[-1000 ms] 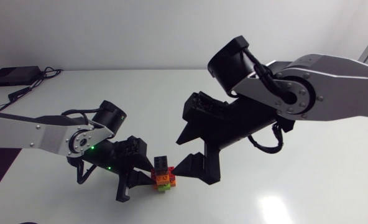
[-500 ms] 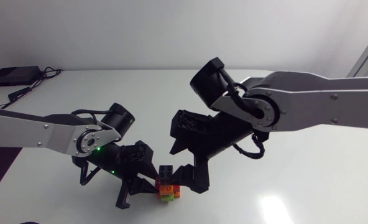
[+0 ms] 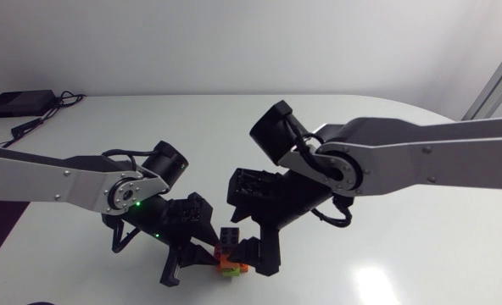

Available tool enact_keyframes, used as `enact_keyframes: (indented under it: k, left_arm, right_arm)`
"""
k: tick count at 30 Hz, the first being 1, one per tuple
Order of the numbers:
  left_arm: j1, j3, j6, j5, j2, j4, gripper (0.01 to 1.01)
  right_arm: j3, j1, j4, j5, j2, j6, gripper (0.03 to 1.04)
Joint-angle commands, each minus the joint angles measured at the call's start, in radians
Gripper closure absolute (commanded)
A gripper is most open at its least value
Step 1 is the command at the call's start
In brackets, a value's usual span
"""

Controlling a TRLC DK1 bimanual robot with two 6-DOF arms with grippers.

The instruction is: Separate the duplo bricks

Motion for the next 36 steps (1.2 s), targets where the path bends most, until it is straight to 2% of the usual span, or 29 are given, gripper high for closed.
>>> enact_keyframes:
  k: [1, 5, 12, 21, 23, 28, 33, 36]
  left_arm:
    - [-0.010, 0.023, 0.004, 0.014, 0.016, -0.006, 0.790]
    - [-0.010, 0.020, 0.003, 0.014, 0.016, -0.006, 0.790]
    - [-0.009, 0.012, 0.007, 0.014, 0.015, -0.006, 0.790]
    - [-0.012, 0.007, 0.009, 0.012, 0.013, -0.006, 0.790]
    - [-0.012, 0.007, 0.009, 0.014, 0.013, -0.006, 0.790]
    - [-0.012, 0.003, 0.012, 0.012, 0.007, -0.008, 0.790]
    - [-0.012, -0.003, 0.013, 0.011, 0.001, -0.005, 0.790]
    - [-0.015, -0.017, 0.012, -0.002, -0.002, 0.012, 0.790]
  right_arm:
    - [-0.028, 0.018, 0.013, 0.014, 0.028, 0.000, 0.14]
    - [-0.024, 0.032, 0.017, 0.028, 0.028, 0.002, 0.22]
    - [-0.018, 0.040, 0.020, 0.043, 0.028, 0.009, 0.22]
    - [-0.025, 0.040, 0.037, 0.057, 0.019, 0.009, 0.61]
    - [-0.028, 0.040, 0.045, 0.061, 0.022, 0.009, 0.65]
    - [-0.031, 0.041, 0.045, 0.065, 0.020, 0.011, 0.66]
    - [-0.024, 0.046, 0.034, 0.061, 0.022, 0.012, 0.80]
    - [-0.005, 0.046, -0.006, 0.028, 0.028, 0.025, 0.83]
